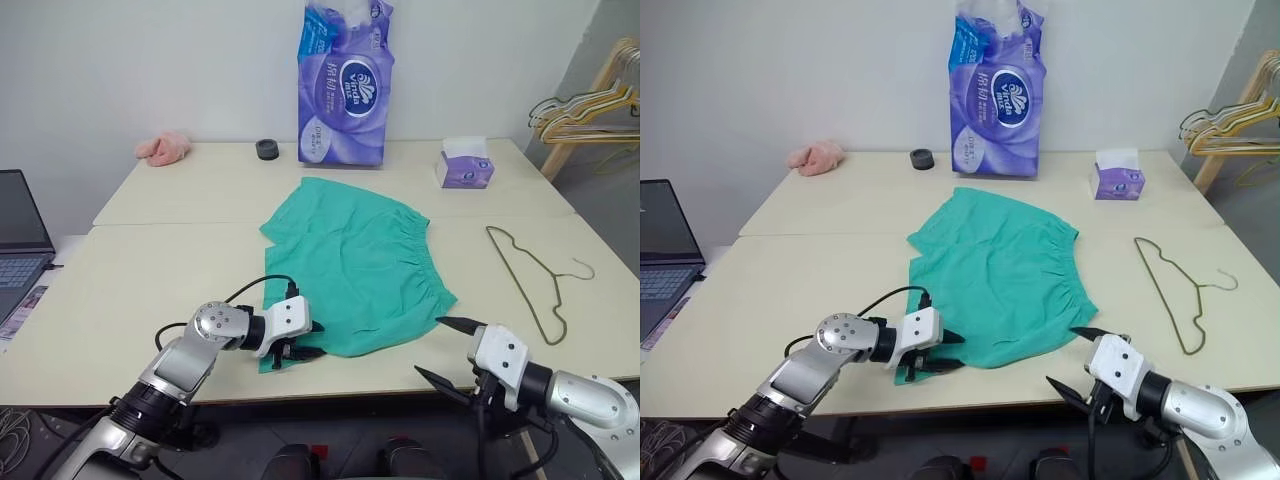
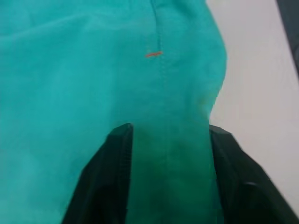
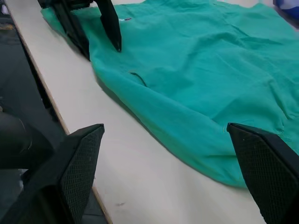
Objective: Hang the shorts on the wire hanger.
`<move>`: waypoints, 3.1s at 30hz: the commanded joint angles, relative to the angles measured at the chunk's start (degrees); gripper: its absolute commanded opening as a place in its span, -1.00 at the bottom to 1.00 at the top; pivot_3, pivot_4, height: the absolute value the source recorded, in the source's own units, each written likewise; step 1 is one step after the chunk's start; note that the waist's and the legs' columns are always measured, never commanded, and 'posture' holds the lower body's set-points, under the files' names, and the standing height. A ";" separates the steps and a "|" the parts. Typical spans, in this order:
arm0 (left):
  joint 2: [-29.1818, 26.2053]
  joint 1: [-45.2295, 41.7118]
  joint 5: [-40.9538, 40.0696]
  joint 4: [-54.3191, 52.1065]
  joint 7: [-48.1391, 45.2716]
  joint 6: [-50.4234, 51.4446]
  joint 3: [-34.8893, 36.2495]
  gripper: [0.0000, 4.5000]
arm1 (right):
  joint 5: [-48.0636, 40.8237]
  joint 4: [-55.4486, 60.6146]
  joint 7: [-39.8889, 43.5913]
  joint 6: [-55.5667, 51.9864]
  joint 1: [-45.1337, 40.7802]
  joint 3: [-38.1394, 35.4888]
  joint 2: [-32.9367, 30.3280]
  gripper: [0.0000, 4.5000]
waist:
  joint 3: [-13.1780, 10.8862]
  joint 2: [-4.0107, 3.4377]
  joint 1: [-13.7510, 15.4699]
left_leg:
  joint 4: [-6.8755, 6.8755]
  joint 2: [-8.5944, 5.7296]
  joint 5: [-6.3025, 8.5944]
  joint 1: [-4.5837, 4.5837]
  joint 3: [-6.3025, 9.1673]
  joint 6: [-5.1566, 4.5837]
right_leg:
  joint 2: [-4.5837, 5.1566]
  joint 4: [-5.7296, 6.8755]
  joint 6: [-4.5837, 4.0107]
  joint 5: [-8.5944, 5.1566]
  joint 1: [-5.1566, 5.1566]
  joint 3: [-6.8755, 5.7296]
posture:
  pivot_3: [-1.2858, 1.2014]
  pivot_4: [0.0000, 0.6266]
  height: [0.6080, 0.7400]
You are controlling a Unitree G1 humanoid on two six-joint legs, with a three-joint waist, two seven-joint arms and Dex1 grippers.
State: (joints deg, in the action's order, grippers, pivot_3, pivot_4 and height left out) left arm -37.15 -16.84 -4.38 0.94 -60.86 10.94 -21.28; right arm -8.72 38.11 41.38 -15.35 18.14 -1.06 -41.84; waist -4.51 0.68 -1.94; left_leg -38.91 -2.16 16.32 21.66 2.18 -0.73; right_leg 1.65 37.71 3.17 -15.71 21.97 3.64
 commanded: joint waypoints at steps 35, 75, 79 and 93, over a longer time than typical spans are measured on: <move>-5.96 1.49 -6.59 -4.85 -5.97 5.80 7.79 -1.00 | 25.74 -49.17 10.95 33.19 -43.68 19.58 -3.52 -0.66 | -0.02 0.01 -0.97 | 0.11 -0.07 0.01 0.18 0.01 0.02 | 0.00 0.32 -0.37 0.20 0.10 0.04 | -0.01 -0.86 1.00; -14.83 10.64 -14.51 -20.26 -21.72 13.65 1.97 0.25 | 4.76 -1.75 29.81 1.29 -16.82 8.90 -25.36 -0.11 | -0.25 -0.06 -1.29 | 0.02 0.02 0.01 0.13 0.01 0.01 | 0.03 0.25 -0.20 -0.07 0.05 -0.11 | -0.07 -0.80 1.00; -14.01 10.36 -16.57 -21.20 -19.99 15.44 3.78 0.77 | -3.00 -1.09 32.45 -1.50 -14.76 2.44 -26.22 0.31 | -0.26 -0.06 -1.28 | 0.02 0.02 0.01 0.12 0.01 0.01 | 0.03 0.25 -0.20 -0.07 0.01 -0.10 | -0.07 -0.80 1.00; 4.01 -3.81 -14.33 -15.70 1.23 15.09 8.21 0.98 | -6.25 -11.52 -10.06 -32.91 -19.08 -19.89 0.55 0.31 | -0.14 0.04 -0.41 | -0.02 -0.05 0.01 0.10 0.09 0.04 | 0.03 0.27 -0.38 0.16 -0.14 -0.06 | -0.08 -0.86 1.00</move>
State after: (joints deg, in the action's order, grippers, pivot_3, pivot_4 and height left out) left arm -34.02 -18.79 -19.32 -14.72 -61.43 27.50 -14.25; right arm -16.82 26.88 38.18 -44.23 -0.65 -17.41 -42.72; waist -4.65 0.72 -2.35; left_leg -38.91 -2.22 16.33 21.80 2.27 -0.68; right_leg 1.68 38.01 2.79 -15.55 21.90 3.59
